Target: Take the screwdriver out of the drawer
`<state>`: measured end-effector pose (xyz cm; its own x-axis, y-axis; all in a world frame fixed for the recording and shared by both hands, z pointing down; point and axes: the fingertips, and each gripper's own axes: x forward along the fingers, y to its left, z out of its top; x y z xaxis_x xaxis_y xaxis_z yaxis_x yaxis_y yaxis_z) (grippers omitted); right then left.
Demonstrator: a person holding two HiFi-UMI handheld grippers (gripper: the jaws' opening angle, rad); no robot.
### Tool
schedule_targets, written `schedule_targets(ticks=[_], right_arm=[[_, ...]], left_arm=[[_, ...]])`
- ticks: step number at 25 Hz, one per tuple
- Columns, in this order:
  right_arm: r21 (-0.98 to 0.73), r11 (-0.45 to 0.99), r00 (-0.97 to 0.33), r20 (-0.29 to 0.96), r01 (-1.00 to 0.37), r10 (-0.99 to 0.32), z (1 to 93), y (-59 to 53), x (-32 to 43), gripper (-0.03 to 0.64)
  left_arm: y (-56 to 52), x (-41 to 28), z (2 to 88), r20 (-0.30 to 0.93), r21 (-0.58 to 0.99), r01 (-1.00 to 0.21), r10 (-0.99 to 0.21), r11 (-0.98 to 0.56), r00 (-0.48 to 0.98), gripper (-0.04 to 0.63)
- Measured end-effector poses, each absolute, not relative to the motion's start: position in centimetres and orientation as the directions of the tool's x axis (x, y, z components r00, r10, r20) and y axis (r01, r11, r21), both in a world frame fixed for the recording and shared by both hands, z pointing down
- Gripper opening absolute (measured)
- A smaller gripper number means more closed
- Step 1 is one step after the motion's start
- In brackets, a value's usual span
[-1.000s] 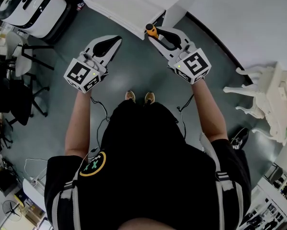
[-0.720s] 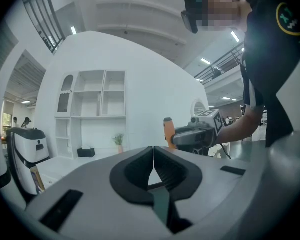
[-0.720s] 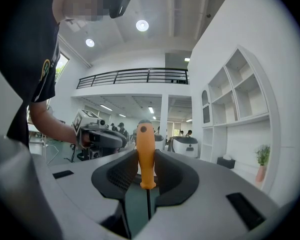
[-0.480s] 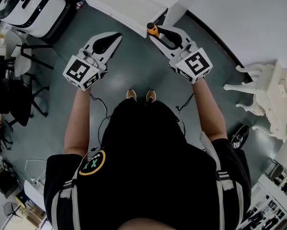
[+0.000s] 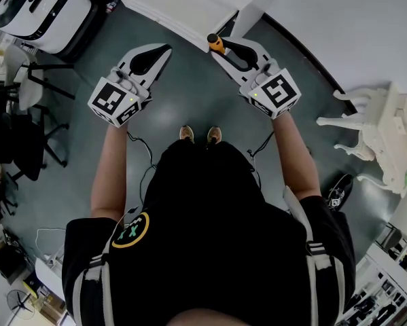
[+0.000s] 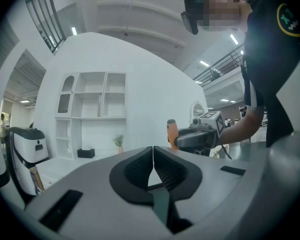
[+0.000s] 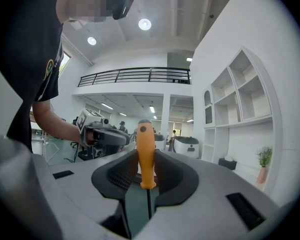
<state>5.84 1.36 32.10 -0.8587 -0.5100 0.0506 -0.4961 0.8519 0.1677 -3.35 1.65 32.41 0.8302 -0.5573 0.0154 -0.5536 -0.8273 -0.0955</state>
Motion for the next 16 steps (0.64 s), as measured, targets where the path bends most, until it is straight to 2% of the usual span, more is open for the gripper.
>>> schedule_targets(ticks=[16], right_arm=[[0.180, 0.840, -0.848, 0.044, -0.513, -0.527, 31.34, 1.93, 5.30, 0.118]], left_arm=[[2.40, -4.46, 32.00, 0.009, -0.106, -0.553, -0.557, -0.826, 0.830, 0.021]])
